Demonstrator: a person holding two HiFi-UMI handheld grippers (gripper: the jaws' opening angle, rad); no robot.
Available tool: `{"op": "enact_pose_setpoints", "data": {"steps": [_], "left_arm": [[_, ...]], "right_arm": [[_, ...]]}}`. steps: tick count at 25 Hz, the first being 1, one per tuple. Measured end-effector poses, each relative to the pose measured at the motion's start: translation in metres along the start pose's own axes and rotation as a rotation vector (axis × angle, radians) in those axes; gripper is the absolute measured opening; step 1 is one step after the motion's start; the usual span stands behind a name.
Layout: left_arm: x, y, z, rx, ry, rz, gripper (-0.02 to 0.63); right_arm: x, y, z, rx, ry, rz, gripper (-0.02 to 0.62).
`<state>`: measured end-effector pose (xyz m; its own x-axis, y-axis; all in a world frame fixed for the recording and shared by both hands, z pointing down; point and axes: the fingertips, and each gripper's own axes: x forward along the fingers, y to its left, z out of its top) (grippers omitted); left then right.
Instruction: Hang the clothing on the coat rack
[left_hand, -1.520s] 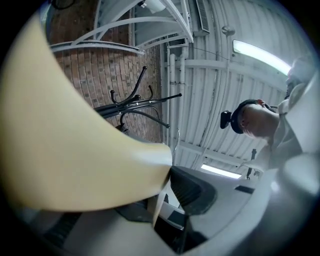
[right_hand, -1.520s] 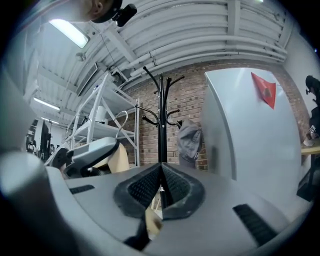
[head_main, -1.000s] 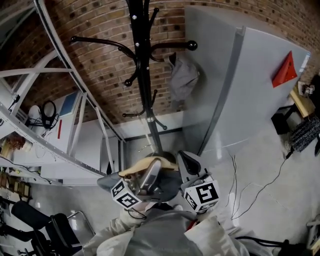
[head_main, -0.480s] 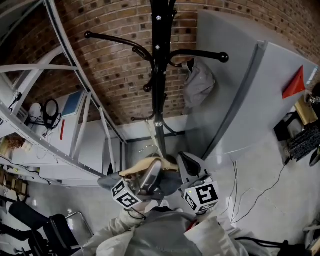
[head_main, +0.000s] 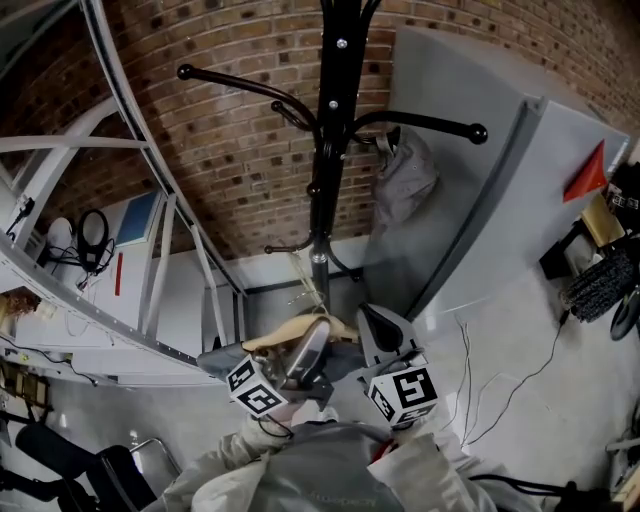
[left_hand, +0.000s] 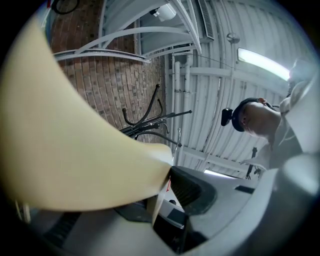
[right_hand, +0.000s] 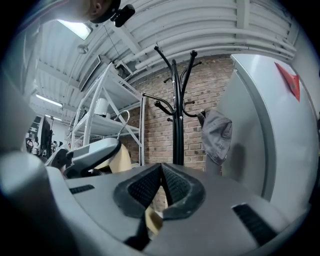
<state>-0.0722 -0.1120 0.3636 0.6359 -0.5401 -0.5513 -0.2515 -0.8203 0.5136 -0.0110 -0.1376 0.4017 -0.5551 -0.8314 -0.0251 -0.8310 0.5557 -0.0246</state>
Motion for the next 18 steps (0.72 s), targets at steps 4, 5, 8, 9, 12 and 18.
{"op": "enact_pose_setpoints", "data": {"steps": [4, 5, 8, 9, 12, 18], "left_arm": [[0.0, 0.005, 0.006, -0.007, 0.003, -0.013, 0.104], [0.001, 0.007, 0.008, -0.006, 0.004, -0.016, 0.104], [0.003, 0.012, 0.01, -0.003, 0.005, -0.018, 0.104], [0.004, 0.013, 0.011, 0.0, 0.004, -0.017, 0.104], [0.009, 0.016, 0.016, 0.009, -0.004, -0.017, 0.106], [0.025, 0.021, 0.022, 0.04, -0.008, -0.003, 0.106]], "right_arm": [[0.004, 0.002, 0.005, -0.014, -0.005, -0.015, 0.025], [0.005, 0.002, 0.005, -0.015, -0.006, -0.019, 0.025], [0.007, -0.001, 0.005, -0.013, -0.012, -0.03, 0.025], [0.008, -0.003, 0.005, -0.01, -0.017, -0.033, 0.025], [0.013, -0.006, 0.01, -0.015, -0.031, -0.028, 0.025], [0.024, -0.015, 0.023, -0.037, -0.037, -0.005, 0.025]]}}
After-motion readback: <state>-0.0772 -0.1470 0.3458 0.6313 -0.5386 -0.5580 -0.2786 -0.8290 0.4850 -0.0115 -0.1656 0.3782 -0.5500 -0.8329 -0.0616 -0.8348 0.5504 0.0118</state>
